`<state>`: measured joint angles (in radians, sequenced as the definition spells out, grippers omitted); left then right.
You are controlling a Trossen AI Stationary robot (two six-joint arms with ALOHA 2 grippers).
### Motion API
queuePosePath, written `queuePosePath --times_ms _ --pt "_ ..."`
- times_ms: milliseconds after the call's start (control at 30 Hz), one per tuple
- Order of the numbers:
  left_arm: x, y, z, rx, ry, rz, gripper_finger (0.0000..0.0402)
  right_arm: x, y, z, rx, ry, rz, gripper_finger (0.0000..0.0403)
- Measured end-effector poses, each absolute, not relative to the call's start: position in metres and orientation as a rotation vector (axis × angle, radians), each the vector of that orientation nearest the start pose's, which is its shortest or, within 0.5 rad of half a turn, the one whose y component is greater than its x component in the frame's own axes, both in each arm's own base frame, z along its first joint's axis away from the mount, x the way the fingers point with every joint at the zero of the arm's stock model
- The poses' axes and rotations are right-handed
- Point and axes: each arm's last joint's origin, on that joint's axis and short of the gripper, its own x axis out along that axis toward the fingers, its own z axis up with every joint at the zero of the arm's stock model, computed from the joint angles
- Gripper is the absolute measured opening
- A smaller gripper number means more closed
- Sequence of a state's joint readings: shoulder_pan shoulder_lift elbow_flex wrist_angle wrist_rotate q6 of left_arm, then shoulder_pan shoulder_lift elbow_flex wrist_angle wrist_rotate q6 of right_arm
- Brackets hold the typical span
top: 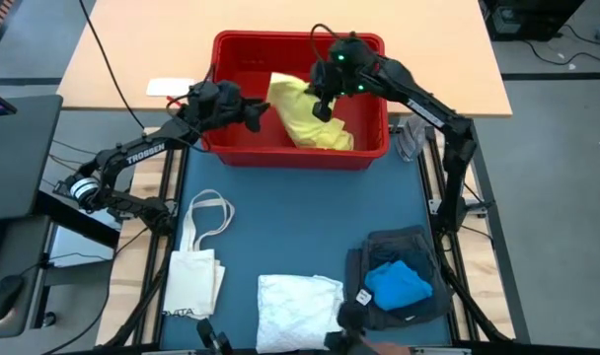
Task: Fold Laundry from Bin
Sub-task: Remove the yellow shirt from the bin
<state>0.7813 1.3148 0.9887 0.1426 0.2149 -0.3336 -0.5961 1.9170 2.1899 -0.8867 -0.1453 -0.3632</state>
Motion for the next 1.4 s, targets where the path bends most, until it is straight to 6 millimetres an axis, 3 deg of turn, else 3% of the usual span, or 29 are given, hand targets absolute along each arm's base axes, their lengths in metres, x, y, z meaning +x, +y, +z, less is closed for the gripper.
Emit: queuePosePath --times_ms 167,300,533,833,1000,1200,1400 --pt "0.217 0.206 0.333 -0.387 -0.053 0.553 0.0186 0.321 -0.203 0.461 -0.354 0.579 -0.453 0.0015" --pt "0.213 0.2 0.352 -0.333 -0.183 0.497 0.0186 0.295 -0.186 0.49 -0.412 0.504 -0.472 0.0015" --pt "0.222 0.175 0.401 -0.188 -0.281 0.373 0.0186 0.264 -0.162 0.51 -0.342 0.459 -0.408 0.0015" --pt "0.248 0.114 0.456 -0.041 -0.169 0.283 0.0186 0.245 -0.106 0.535 -0.187 0.3 -0.146 0.0015" --pt "0.258 0.086 0.455 -0.091 -0.09 0.182 0.0186 0.259 -0.067 0.514 0.063 0.435 0.035 0.0015" --pt "0.267 0.052 0.441 -0.179 0.057 0.06 0.0185 0.293 -0.009 0.463 0.22 0.644 0.066 0.0015" --pt "0.268 0.029 0.426 -0.218 0.223 -0.007 0.0185 0.322 0.048 0.404 0.372 0.684 0.074 0.0015"
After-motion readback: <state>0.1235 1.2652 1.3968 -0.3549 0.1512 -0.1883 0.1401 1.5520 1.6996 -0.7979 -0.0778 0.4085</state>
